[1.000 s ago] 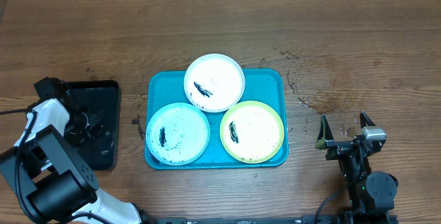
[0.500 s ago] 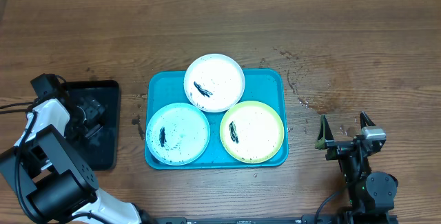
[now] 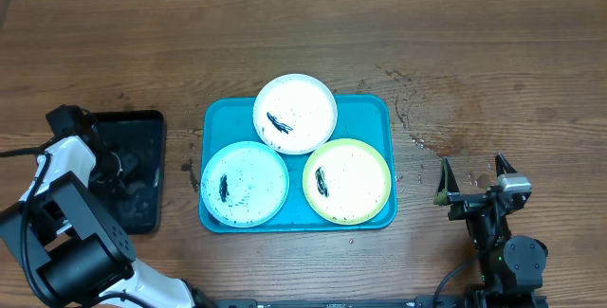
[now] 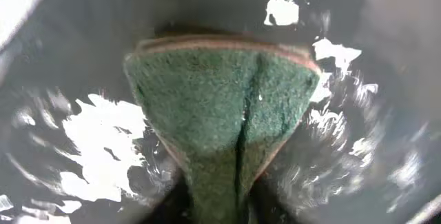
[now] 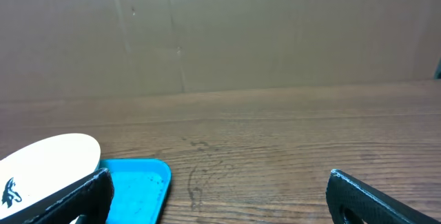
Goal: Clean dirty plates on tray and stack at the side
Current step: 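Dip and swish the green sponge in the basin water with left gripper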
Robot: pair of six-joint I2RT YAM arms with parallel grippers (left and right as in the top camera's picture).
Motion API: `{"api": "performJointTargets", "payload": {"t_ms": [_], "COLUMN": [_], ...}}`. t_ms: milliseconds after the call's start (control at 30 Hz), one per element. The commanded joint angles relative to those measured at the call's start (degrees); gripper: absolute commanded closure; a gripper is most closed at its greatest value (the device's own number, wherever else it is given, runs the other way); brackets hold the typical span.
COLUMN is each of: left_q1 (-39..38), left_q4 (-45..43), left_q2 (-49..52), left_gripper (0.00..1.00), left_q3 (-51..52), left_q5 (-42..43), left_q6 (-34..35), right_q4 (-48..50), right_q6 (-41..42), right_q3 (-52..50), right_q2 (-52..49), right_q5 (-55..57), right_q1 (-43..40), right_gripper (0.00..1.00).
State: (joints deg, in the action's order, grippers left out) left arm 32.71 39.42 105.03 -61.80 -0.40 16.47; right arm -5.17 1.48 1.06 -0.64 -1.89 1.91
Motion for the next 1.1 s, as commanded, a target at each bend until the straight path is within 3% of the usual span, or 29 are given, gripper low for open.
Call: {"api": "performJointTargets", "payload": {"t_ms": [0, 133, 167, 233, 367, 467, 567, 600, 733, 800, 833, 867, 900, 933, 1067], "left_q1": [-0.11, -0.11, -0.11, -0.11, -0.11, -0.11, -0.11, -0.11, -0.11, -0.11, -0.11, -0.11, -0.11, -0.11, -0.11], "left_q4": [2.29, 4.35, 4.66, 4.85, 4.33, 4.02, 3.63, 3.5, 1.77, -0.11, -1.09, -1.9, -2.86, -3.72, -7.41], "left_q2": [0.72, 0.72, 0.72, 0.72, 0.72, 0.72, 0.72, 0.72, 0.72, 0.72, 0.72, 0.72, 0.72, 0.72, 0.72], "left_gripper": [0.0, 0.0, 0.04, 0.23, 0.43, 0.76, 0.96, 0.96, 0.96, 0.79, 0.56, 0.41, 0.09, 0.0, 0.0], "left_q3": [0.68, 0.68, 0.68, 0.68, 0.68, 0.68, 0.68, 0.68, 0.68, 0.68, 0.68, 0.68, 0.68, 0.68, 0.68], "left_q5": [3.37, 5.75, 6.21, 6.19, 6.19, 6.19, 6.16, 6.16, 5.75, 5.77, 5.77, 5.77, 5.77, 5.77, 5.7], "left_q6": [0.22, 0.22, 0.22, 0.22, 0.22, 0.22, 0.22, 0.22, 0.22, 0.22, 0.22, 0.22, 0.22, 0.22, 0.22], "right_q4": [0.37, 0.37, 0.35, 0.35, 0.37, 0.35, 0.35, 0.35, 0.35, 0.35, 0.37, 0.35, 0.35, 0.35, 0.35], "right_q6": [-0.02, -0.02, -0.02, -0.02, -0.02, -0.02, -0.02, -0.02, -0.02, -0.02, -0.02, -0.02, -0.02, -0.02, -0.02], "right_q3": [-0.59, -0.59, -0.59, -0.59, -0.59, -0.59, -0.59, -0.59, -0.59, -0.59, -0.59, -0.59, -0.59, -0.59, -0.59], "right_q2": [0.31, 0.31, 0.31, 0.31, 0.31, 0.31, 0.31, 0.31, 0.31, 0.31, 0.31, 0.31, 0.31, 0.31, 0.31], "right_q5": [0.57, 0.57, 0.59, 0.59, 0.59, 0.57, 0.57, 0.57, 0.59, 0.59, 0.57, 0.57, 0.57, 0.59, 0.59], "right_q1": [-0.17, -0.17, -0.17, -0.17, -0.17, -0.17, -0.17, -0.17, -0.17, -0.17, -0.17, -0.17, -0.17, -0.17, -0.17], "right_gripper": [0.0, 0.0, 0.0, 0.0, 0.0, 0.0, 0.0, 0.0, 0.0, 0.0, 0.0, 0.0, 0.0, 0.0, 0.0]}}
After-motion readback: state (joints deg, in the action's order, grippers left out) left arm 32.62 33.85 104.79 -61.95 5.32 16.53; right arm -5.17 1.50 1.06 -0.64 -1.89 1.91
